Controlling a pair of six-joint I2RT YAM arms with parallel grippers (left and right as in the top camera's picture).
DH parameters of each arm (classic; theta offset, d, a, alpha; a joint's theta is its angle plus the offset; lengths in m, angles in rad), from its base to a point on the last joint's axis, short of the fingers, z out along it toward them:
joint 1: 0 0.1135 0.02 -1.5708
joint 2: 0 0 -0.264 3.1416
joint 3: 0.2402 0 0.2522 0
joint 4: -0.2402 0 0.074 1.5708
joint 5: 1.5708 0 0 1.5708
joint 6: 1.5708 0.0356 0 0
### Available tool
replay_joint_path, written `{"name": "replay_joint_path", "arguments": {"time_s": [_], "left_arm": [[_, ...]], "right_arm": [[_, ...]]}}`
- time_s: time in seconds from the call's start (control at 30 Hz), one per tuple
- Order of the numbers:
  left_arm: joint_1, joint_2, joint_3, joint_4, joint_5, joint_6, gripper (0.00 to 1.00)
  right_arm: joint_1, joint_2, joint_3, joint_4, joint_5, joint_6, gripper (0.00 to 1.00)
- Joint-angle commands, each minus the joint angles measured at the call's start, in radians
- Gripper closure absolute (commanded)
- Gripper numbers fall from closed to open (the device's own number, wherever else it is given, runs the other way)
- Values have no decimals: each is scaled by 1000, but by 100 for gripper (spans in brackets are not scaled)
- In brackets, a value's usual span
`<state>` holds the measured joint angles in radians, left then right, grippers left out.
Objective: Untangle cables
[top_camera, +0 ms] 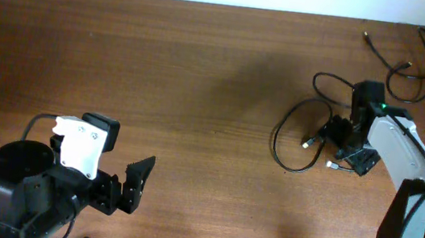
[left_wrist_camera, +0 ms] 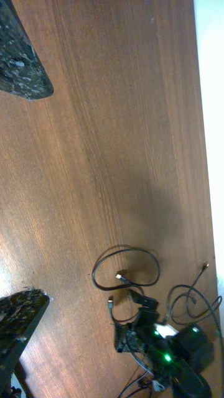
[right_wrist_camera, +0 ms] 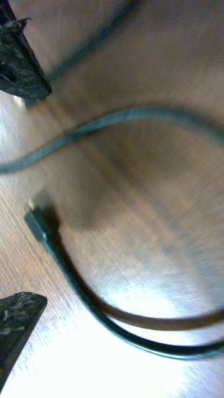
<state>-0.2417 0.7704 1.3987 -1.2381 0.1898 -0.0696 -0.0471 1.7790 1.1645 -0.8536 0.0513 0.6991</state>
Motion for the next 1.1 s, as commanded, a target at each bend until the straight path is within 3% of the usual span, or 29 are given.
{"name": "replay_joint_path", "arguments": {"time_s": [0.0,0.13,0.2,0.27,0.33,0.47,0.6,0.63,0.7,0.83,0.93,0.97,1.03,1.07], "left_arm": [[2,0,-1,2,-7,-5,1],[2,0,-1,2,-7,-5,1],[2,0,-1,2,-7,-5,1],[2,0,-1,2,-7,-5,1],[2,0,-1,2,-7,-5,1],[2,0,-1,2,-7,-5,1],[2,0,-1,2,-7,-5,1],[3,0,-1,2,-7,-5,1],[2,0,-1,2,-7,-5,1],[2,0,-1,2,-7,-5,1],[2,0,-1,2,-7,-5,1],[2,0,-1,2,-7,-5,1],[2,0,-1,2,-7,-5,1],[3,0,-1,2,-7,-5,1]], "right_arm": [[39,-18,52,35,1,-14,2],[157,140,51,83,159,-41,1],[193,142,53,27,309,97,2],[194,143,53,24,355,103,2],[143,143,53,-27,349,156,2],[58,143,35,-74,154,151,2],[57,143,-98,36,133,181,2],[45,143,-157,138,140,180,2],[14,143,-189,243,142,89,0],[-5,172,-191,294,143,-64,26],[-5,241,-191,314,118,-74,51],[-5,260,-191,330,71,-122,63],[-5,270,-191,345,34,-187,78],[-5,270,-190,340,35,-195,64]]}}
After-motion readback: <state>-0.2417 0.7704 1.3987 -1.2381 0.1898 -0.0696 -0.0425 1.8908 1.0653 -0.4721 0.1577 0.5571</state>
